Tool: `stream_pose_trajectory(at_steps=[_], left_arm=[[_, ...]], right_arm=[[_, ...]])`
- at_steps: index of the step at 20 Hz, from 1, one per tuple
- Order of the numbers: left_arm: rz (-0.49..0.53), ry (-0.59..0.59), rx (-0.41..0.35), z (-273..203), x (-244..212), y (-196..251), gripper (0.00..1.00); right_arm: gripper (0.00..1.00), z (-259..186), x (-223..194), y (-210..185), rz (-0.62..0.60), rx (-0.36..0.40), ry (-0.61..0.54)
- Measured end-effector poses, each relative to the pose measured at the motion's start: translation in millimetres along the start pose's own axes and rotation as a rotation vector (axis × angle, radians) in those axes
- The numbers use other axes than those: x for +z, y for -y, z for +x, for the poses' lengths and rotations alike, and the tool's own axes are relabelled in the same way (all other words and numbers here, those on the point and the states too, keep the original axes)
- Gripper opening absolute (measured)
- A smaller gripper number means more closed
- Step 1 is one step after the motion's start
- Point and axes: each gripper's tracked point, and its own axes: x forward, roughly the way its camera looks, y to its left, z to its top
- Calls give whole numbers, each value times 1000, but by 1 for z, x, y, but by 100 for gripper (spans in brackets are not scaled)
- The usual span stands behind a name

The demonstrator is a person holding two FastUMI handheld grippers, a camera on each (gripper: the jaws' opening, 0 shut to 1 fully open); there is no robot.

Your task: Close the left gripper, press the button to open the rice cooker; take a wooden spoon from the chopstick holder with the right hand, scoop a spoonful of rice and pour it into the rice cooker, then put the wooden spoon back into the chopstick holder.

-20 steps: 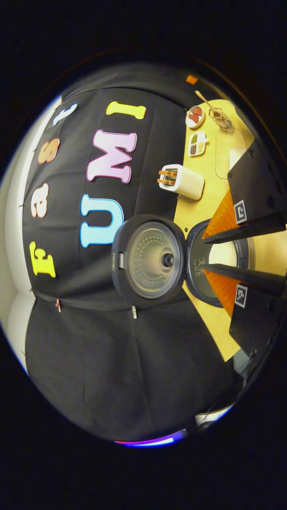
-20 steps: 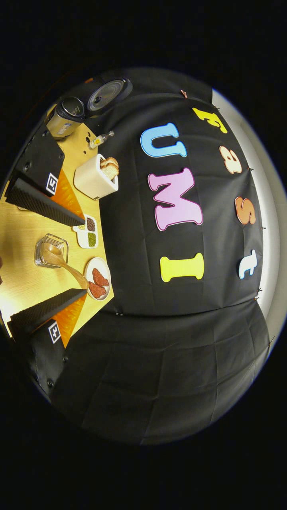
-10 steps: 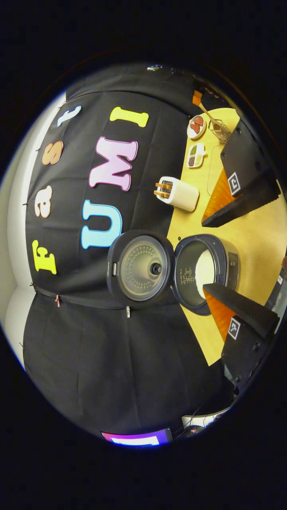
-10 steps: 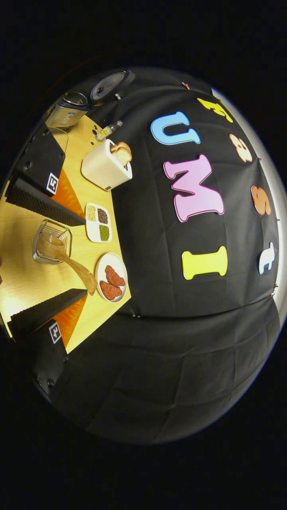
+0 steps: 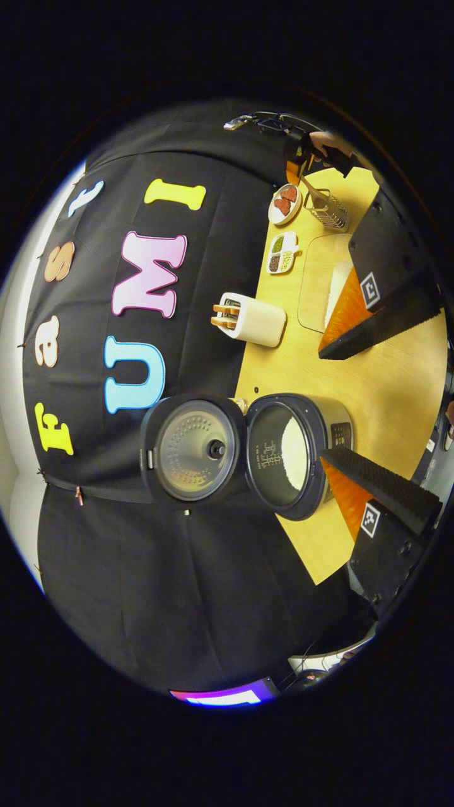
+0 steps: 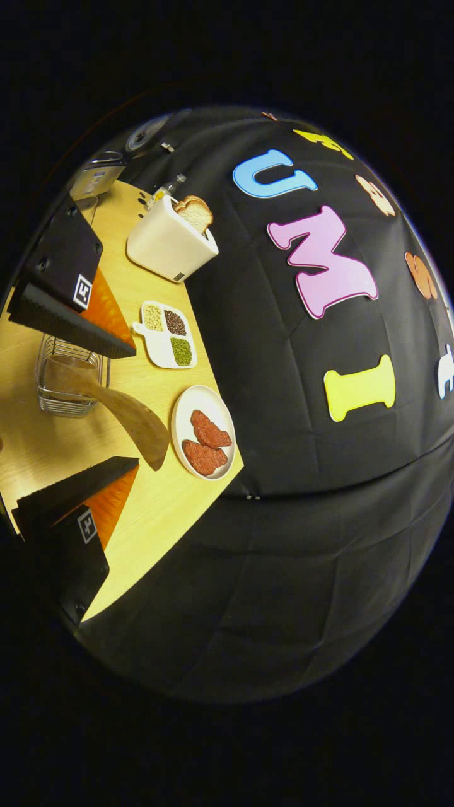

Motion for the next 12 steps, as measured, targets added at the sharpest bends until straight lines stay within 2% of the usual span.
stream_pose_trajectory(at_steps=[3,4,5,6,7,9,10,11,12], left_arm=[[-6,-18,-15,4,-8,11,95],[5,-26,-24,5,-10,14,95],[19,-32,-31,6,-13,18,95],[31,-37,-39,8,-15,20,95],[38,-43,-47,9,-18,23,95],[35,-50,-61,12,-20,29,95],[29,-52,-69,12,-20,32,95],[26,-51,-79,12,-21,36,96],[27,-49,-88,12,-20,38,96]], right_arm=[[93,18,-7,-8,31,23,-27],[77,23,-6,-9,44,17,-29],[70,28,-5,-6,59,4,-29],[55,28,-7,-7,79,-4,-36],[55,28,-11,-7,104,-12,-55],[20,37,-16,-2,147,-43,-96],[15,28,-14,-2,173,-49,-104],[22,32,-17,-1,198,-52,-116],[19,27,-16,-3,213,-56,-125]])
